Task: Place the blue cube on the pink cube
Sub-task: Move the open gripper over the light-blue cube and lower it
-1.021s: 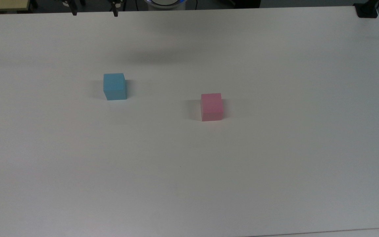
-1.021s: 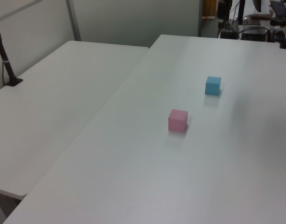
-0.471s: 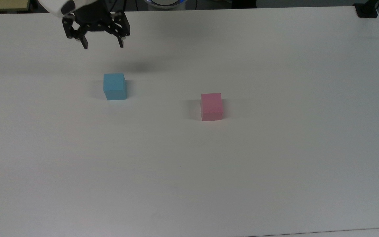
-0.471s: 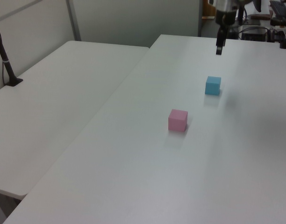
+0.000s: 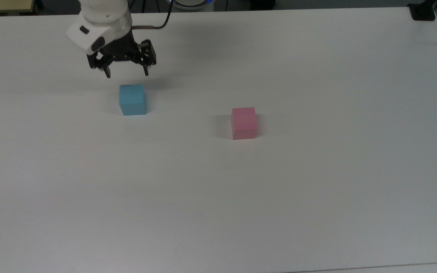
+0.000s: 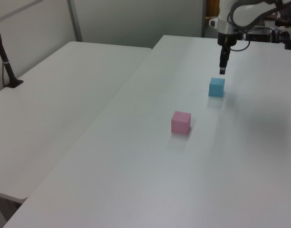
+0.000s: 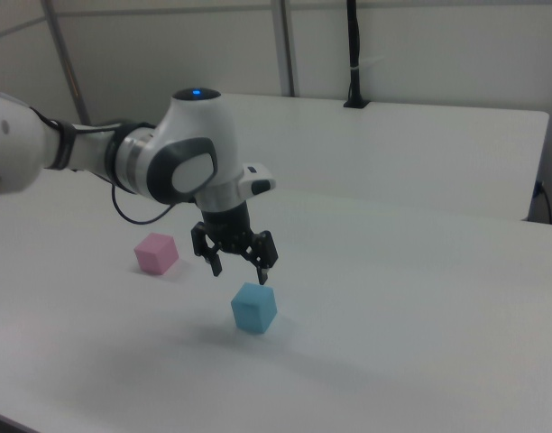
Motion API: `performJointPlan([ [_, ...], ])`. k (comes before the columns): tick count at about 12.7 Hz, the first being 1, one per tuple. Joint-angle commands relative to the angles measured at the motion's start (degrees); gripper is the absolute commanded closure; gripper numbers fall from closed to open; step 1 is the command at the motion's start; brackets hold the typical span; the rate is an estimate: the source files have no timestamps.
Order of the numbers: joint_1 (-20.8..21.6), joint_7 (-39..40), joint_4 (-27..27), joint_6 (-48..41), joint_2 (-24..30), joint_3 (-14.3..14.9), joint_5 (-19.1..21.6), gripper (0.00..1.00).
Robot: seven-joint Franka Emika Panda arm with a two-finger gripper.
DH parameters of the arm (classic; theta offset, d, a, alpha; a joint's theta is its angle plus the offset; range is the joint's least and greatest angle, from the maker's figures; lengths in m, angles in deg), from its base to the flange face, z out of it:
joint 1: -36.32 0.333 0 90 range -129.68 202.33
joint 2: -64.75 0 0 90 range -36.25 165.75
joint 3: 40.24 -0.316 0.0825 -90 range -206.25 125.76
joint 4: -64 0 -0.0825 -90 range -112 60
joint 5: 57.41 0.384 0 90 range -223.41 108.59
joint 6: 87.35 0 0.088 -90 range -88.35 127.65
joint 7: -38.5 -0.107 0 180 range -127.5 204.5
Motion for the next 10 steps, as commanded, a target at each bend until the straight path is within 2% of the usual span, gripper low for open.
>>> performJointPlan([
  [1,0.2,1.0,-0.6,4.2,-2.5,0.2,-0.8,0.0],
  [10,1.5,0.3,-0.7,7.0,-7.0,0.2,-1.6,0.0],
])
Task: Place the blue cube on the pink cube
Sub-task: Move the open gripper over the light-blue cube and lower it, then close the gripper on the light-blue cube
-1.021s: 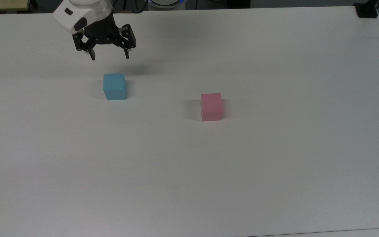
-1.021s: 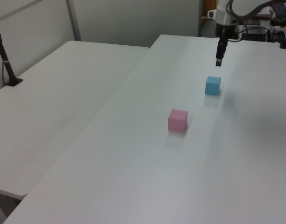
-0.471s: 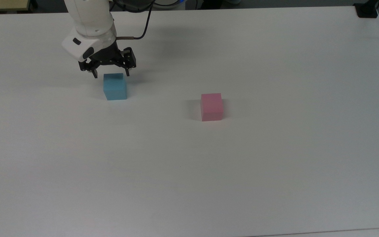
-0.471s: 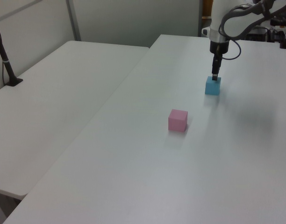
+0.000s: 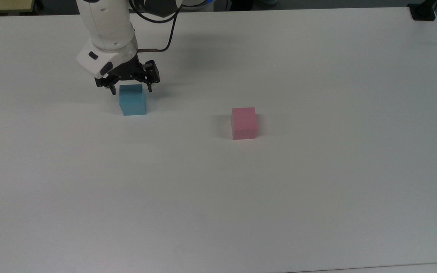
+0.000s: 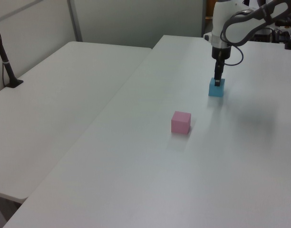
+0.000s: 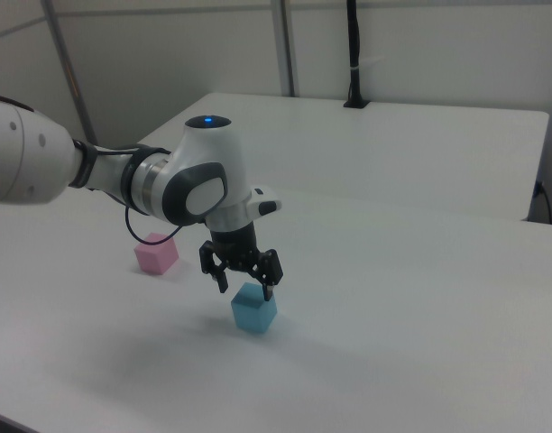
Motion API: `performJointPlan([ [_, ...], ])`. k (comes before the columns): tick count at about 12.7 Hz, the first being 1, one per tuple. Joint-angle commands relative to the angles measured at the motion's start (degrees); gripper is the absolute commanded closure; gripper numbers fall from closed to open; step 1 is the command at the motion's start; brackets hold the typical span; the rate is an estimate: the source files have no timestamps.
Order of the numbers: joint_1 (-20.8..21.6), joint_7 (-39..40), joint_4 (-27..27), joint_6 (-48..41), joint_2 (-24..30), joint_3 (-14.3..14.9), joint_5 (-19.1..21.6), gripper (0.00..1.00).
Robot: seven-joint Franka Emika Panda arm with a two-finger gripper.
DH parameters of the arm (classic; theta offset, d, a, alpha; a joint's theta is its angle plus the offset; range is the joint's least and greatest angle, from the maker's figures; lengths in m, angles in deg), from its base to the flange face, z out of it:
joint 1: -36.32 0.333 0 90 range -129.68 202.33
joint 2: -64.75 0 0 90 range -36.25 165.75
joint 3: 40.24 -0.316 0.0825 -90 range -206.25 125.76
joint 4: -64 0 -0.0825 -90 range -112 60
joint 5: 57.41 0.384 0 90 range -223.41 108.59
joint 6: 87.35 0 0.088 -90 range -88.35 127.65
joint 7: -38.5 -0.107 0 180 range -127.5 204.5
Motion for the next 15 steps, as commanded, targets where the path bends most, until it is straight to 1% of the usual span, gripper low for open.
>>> performJointPlan([
  [1,1.1,0.3,-0.7,2.0,-1.5,0.3,-2.1,0.0],
  [3,1.1,0.3,-0.7,1.9,-1.5,0.3,-3.0,0.0],
  [4,1.1,0.3,-0.7,1.8,-1.5,0.3,-3.0,0.07],
  [5,1.0,0.2,-0.5,1.2,-1.4,0.3,-3.0,0.27],
  [6,1.0,-0.8,-0.2,1.0,-1.1,0.3,-2.3,0.49],
  [7,1.0,-3.2,-0.1,0.5,-0.9,0.3,-2.2,0.69],
  [8,1.1,-4.2,-0.1,0.5,-0.9,0.3,-2.2,0.79],
  [10,1.0,-4.3,0.4,-1.1,0.3,0.3,-2.2,0.84],
  [12,1.2,-4.4,3.9,-6.5,1.6,0.3,-1.9,0.83],
  [13,1.3,-4.4,5.7,-7.8,2.1,0.3,-0.5,0.83],
  [15,1.5,-4.4,11.1,-14.3,3.0,0.3,2.4,0.83],
])
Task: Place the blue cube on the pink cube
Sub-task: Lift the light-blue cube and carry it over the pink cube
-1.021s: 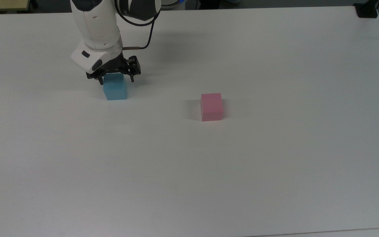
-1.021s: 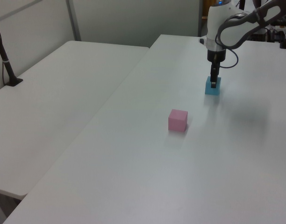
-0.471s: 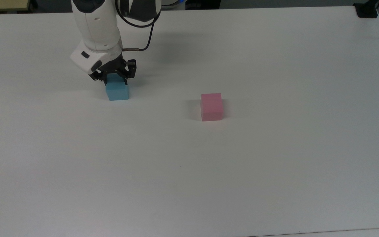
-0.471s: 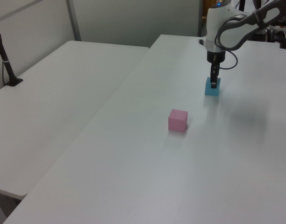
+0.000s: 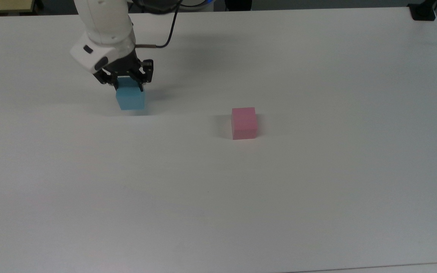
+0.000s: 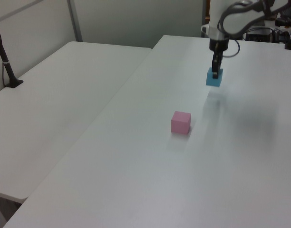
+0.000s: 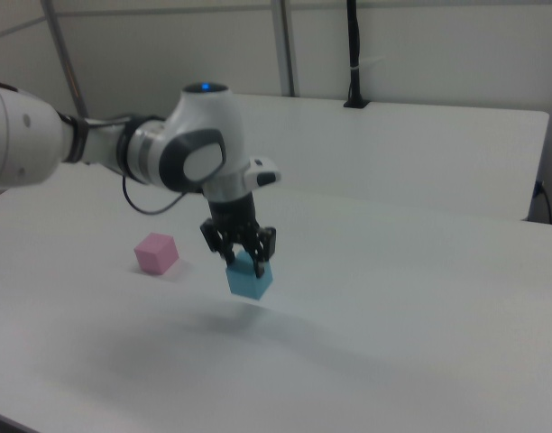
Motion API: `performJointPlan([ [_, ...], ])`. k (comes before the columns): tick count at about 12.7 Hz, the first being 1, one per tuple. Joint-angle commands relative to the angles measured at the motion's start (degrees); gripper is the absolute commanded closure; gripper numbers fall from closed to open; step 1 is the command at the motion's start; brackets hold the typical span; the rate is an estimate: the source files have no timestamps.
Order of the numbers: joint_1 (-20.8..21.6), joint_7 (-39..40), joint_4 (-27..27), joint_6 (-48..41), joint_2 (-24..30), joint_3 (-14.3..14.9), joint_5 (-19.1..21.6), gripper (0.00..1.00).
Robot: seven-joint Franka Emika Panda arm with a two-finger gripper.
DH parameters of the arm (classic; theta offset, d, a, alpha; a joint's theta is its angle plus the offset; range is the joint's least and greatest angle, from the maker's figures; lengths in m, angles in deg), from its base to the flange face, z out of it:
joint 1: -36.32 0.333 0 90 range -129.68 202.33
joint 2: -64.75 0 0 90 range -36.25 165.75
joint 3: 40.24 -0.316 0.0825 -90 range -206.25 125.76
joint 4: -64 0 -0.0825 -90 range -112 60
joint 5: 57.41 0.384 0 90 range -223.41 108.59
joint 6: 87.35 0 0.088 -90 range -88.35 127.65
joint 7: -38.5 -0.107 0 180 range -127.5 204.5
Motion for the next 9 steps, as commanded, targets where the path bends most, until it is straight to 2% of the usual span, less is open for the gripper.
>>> performJointPlan([
  [1,1.6,-1.1,7.7,-10.5,2.4,0.4,3.6,0.83],
  [4,2.1,-3.1,15.5,-19.0,2.9,0.4,6.9,0.83],
  [5,2.2,-4.4,16.3,-19.8,3.0,0.4,7.2,0.83],
  [8,6.3,-5.6,16.6,-19.3,2.8,0.4,6.9,0.83],
  [9,8.5,-8.3,17.8,-19.0,2.1,0.4,6.3,0.83],
])
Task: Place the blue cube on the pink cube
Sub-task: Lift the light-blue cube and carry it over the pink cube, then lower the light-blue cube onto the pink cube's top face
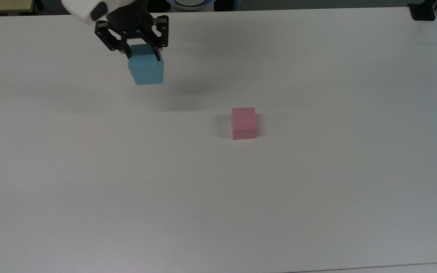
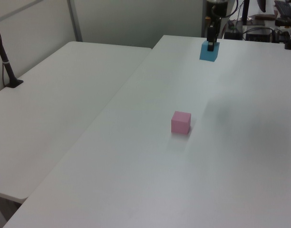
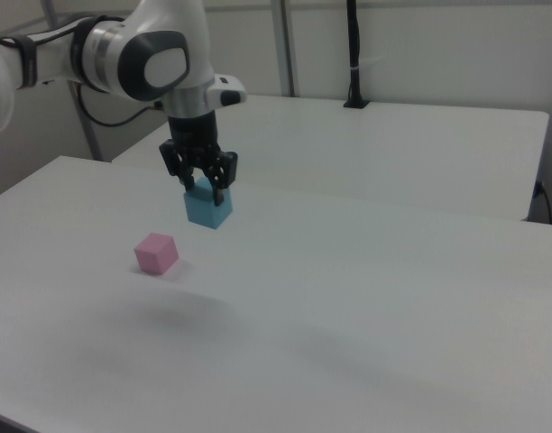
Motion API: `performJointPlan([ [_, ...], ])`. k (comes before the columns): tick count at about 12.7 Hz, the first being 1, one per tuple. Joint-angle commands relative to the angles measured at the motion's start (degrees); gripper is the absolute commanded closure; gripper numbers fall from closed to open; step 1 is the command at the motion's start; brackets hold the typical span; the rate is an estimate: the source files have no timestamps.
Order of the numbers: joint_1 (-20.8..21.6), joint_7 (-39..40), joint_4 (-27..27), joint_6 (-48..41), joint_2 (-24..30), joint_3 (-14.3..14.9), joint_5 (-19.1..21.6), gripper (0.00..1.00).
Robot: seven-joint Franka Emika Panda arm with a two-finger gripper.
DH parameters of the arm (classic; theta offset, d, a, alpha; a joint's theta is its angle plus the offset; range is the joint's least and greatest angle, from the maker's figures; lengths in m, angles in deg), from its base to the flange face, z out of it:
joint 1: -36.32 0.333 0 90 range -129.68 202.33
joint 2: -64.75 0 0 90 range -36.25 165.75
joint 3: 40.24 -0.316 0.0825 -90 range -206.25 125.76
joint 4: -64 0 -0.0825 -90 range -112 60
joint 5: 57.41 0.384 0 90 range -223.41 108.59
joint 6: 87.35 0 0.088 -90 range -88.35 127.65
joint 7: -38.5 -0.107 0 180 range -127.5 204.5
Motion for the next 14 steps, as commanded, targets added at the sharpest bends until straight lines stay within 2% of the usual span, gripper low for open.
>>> performJointPlan([
  [1,6.3,-6.7,2.7,-0.1,-1.6,0.5,-0.1,0.83],
  [6,15.4,-16.6,3.2,5.3,-5.4,0.5,-1.0,0.83],
  [9,19.5,-23.0,3.2,10.5,-10.1,0.5,-2.7,0.83],
  [14,22.6,-24.9,2.8,12.6,-14.3,0.6,-5.1,0.83],
])
